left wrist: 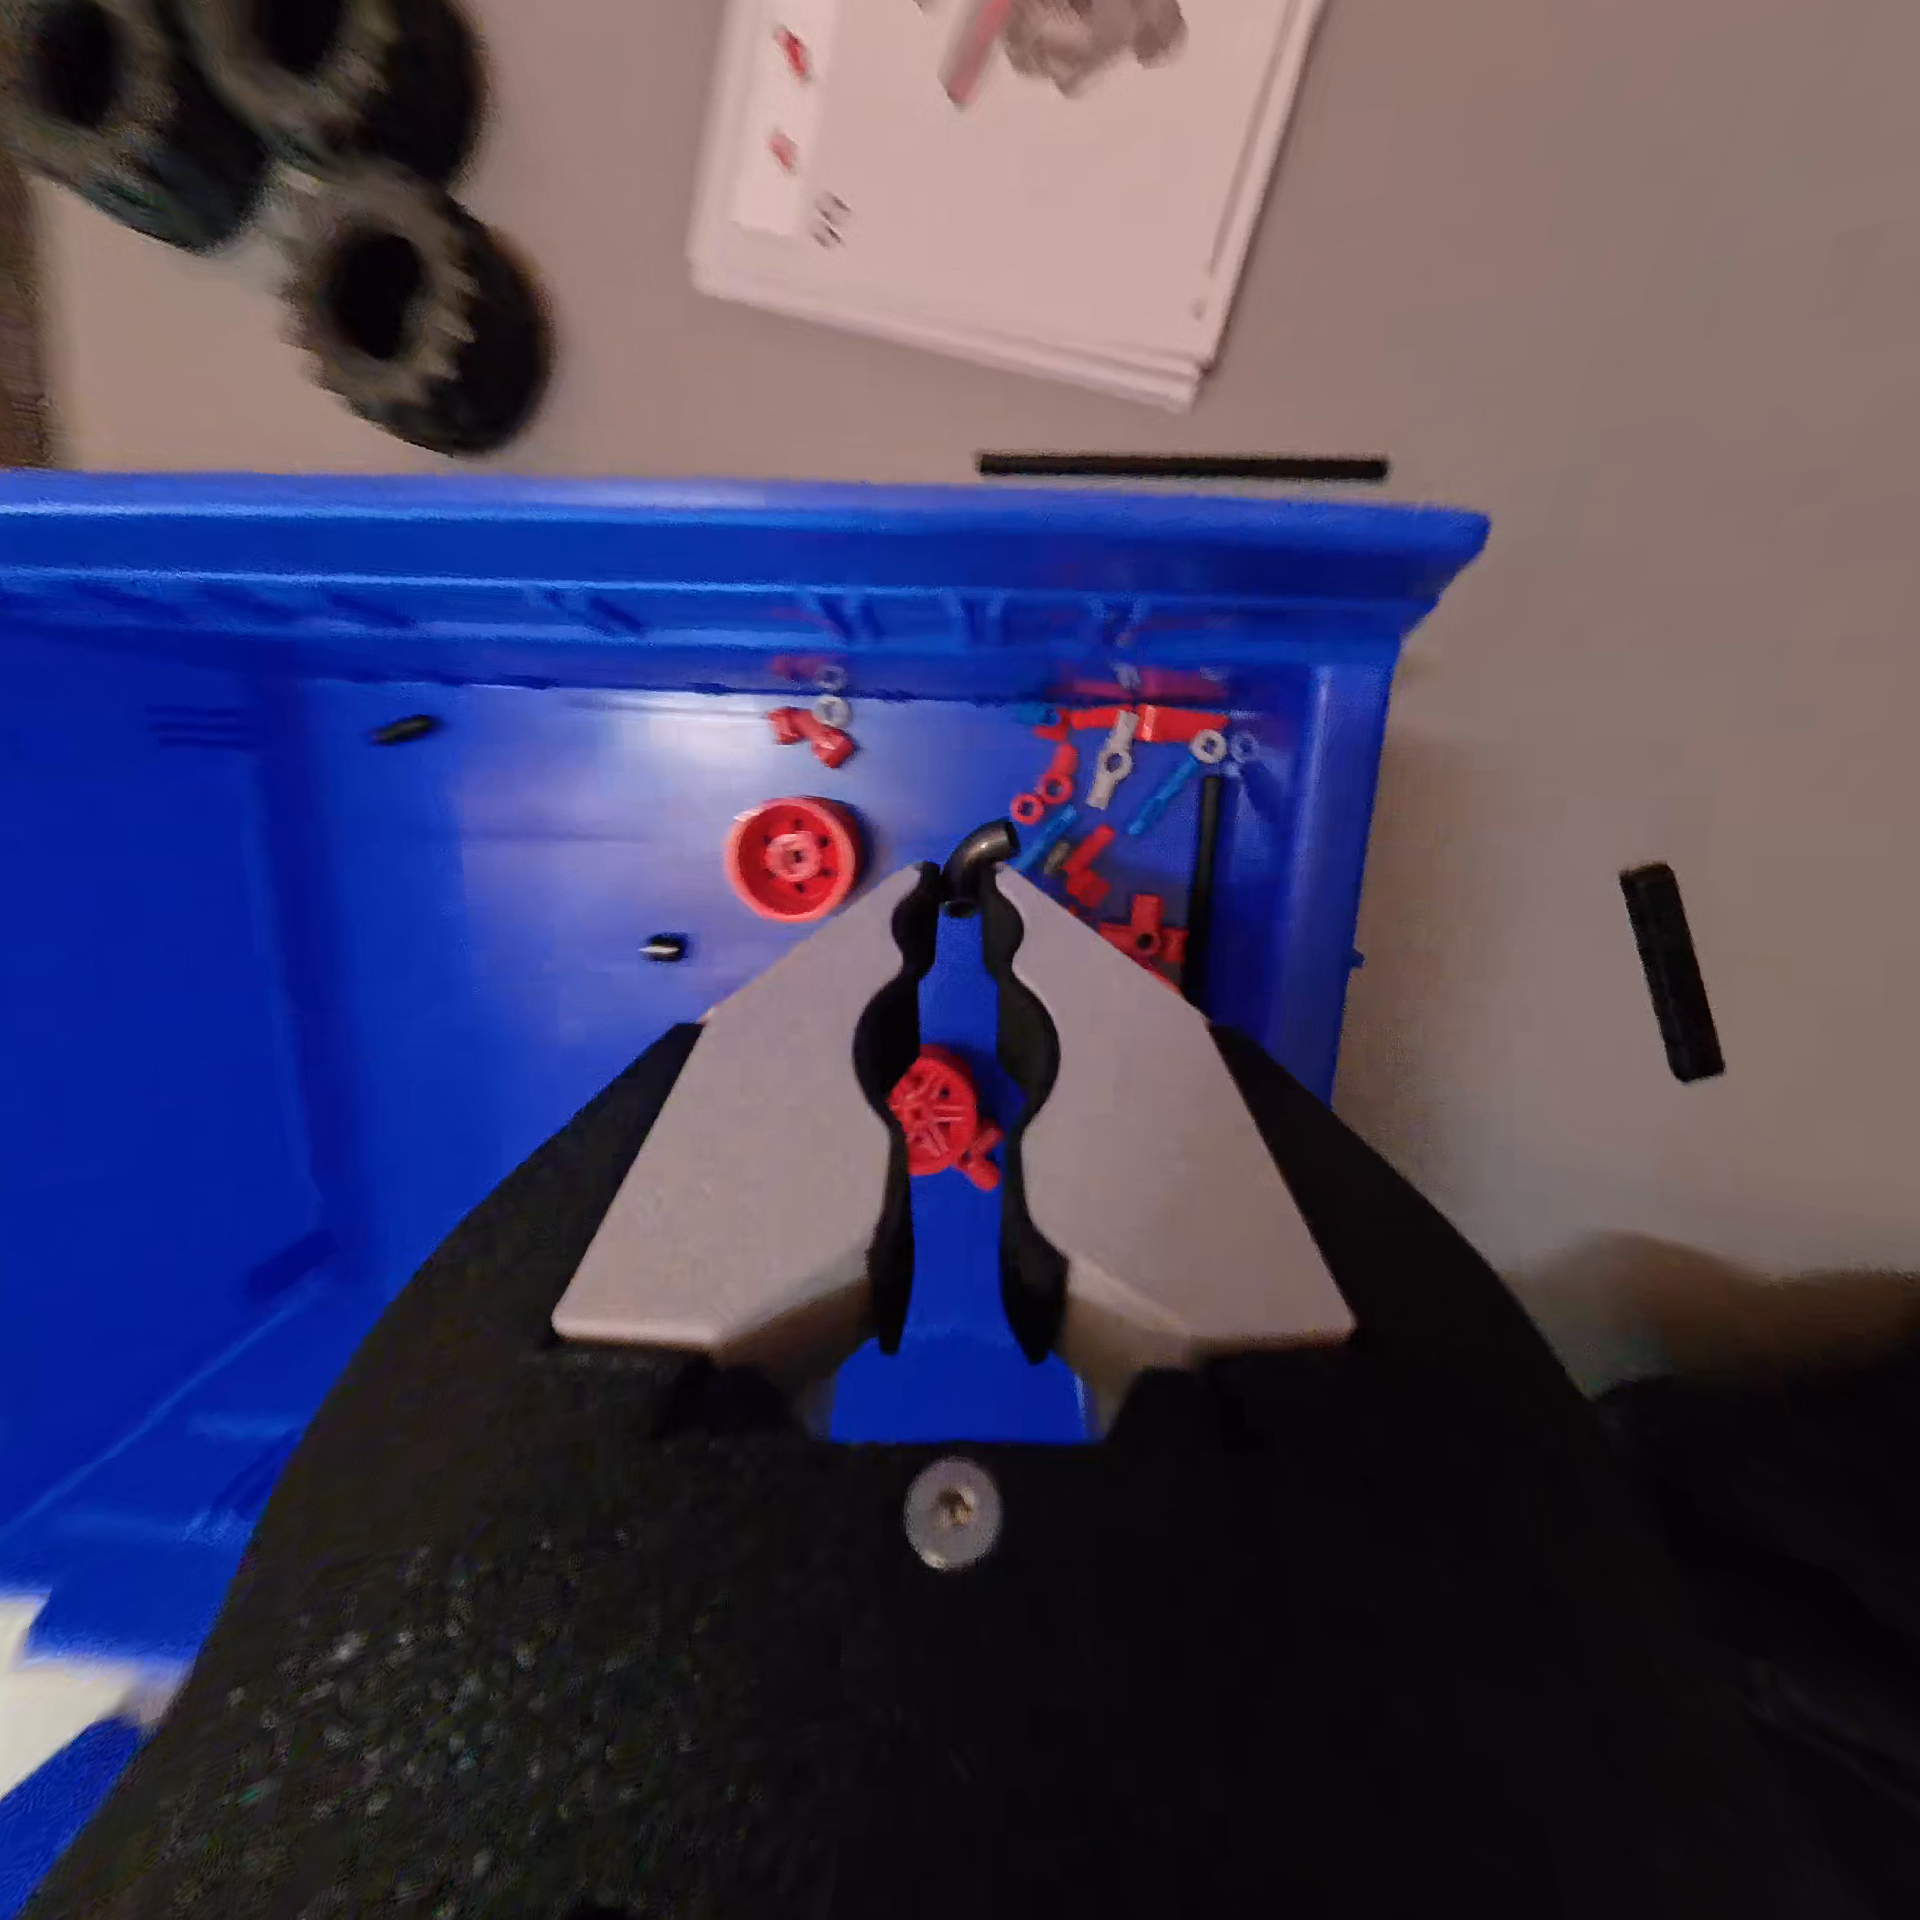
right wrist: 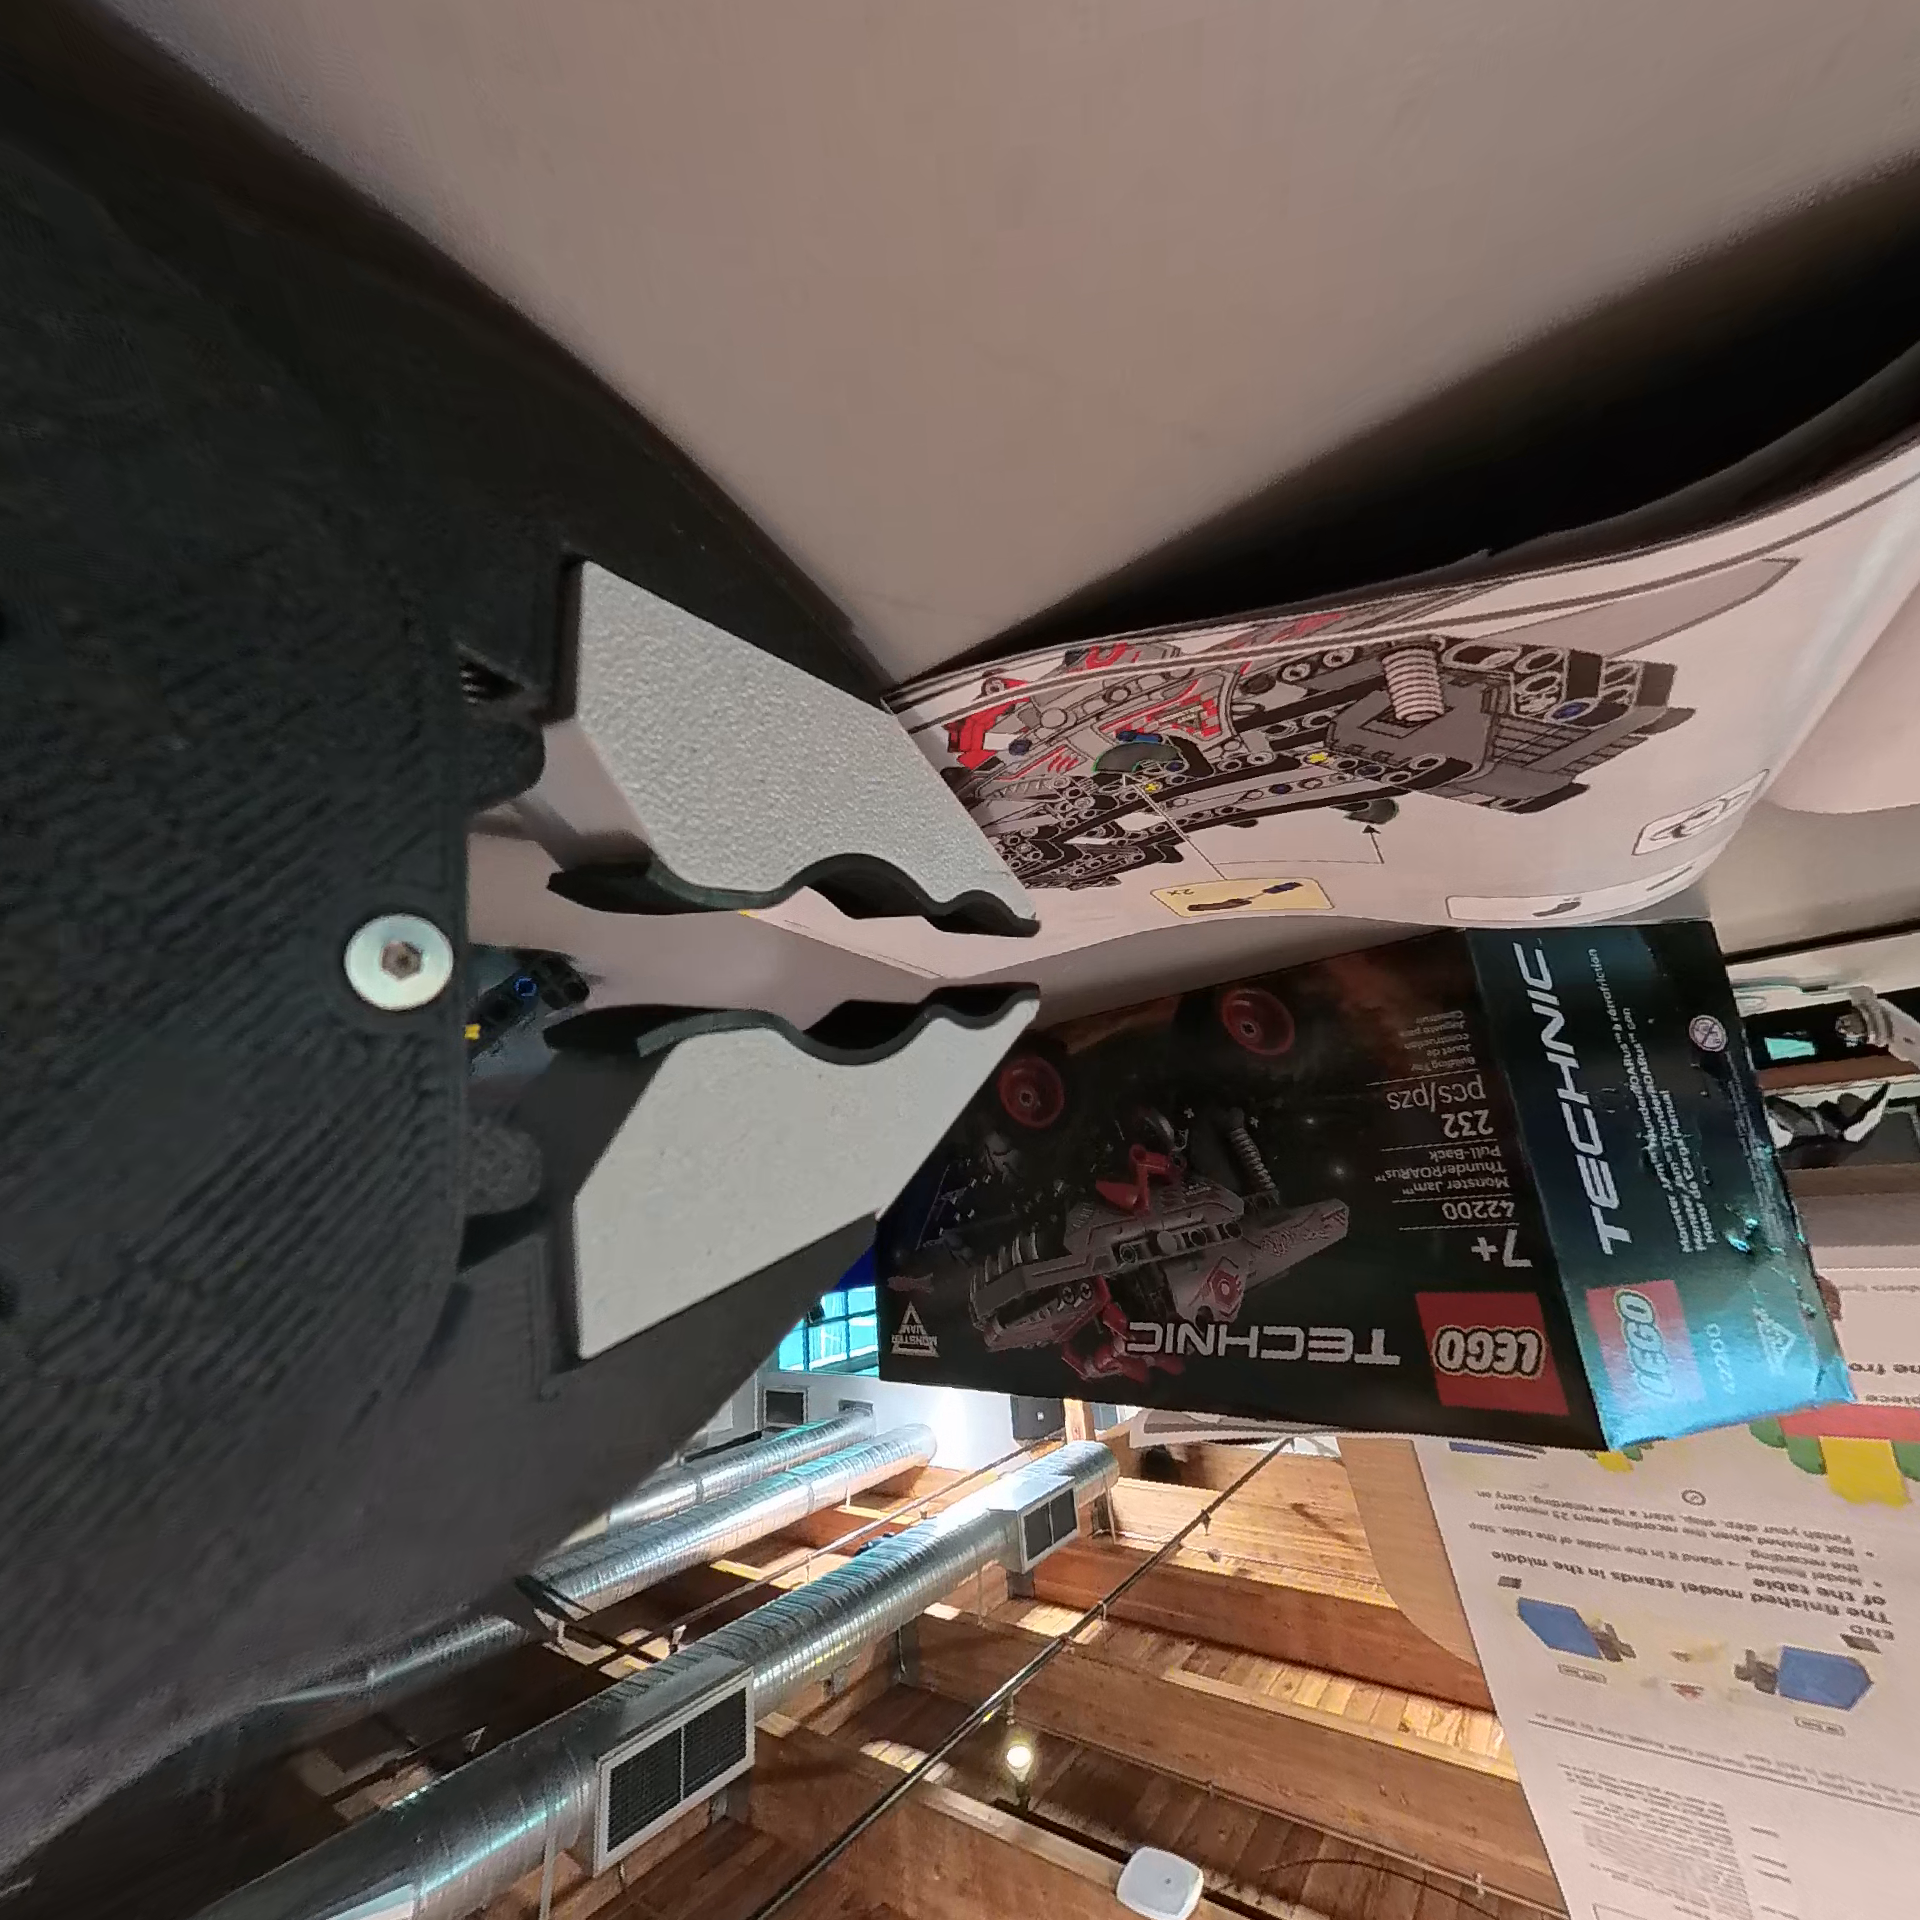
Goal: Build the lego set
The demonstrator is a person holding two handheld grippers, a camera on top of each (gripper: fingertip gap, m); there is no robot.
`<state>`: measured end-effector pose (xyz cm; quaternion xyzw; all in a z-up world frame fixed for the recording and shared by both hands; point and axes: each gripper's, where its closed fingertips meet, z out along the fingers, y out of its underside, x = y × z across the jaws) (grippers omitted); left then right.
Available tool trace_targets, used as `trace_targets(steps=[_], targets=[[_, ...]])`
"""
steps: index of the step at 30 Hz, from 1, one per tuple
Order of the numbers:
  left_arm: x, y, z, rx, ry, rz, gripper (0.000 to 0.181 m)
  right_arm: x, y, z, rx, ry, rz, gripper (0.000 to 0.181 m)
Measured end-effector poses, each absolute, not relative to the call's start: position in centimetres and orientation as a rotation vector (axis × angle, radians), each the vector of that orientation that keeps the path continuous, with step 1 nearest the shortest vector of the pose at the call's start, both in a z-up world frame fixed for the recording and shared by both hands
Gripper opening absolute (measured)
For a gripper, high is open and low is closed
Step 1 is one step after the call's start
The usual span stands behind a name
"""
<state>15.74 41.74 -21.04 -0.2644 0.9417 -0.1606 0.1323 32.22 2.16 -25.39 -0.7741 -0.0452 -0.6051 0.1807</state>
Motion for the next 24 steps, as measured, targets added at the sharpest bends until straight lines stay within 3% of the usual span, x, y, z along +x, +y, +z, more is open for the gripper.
trace_targets(steps=[6,9,12,17,24], targets=[[17.5,39.8,-12.3,-0.762,2.301,-0.494,0.005,31.6,2.3,-23.5,-2.080,-0.050,-1.674,0.012],[17.6,33.7,-11.4,-0.647,2.287,-0.620,0.005,30.8,2.5,-23.1,-2.046,0.024,-1.524,0.011],[17.8,24.5,-13.5,-0.506,2.363,-0.835,0.005,30.0,1.8,-23.7,-2.124,0.092,-1.418,0.000],[17.0,11.1,-20.5,-0.457,2.540,-1.116,0.005,29.2,0.2,-23.8,-2.221,0.160,-1.404,0.000],[17.5,5.3,-26.5,-0.520,2.624,-1.014,0.005,25.2,-0.3,-25.8,-2.367,0.208,-1.007,0.000]])
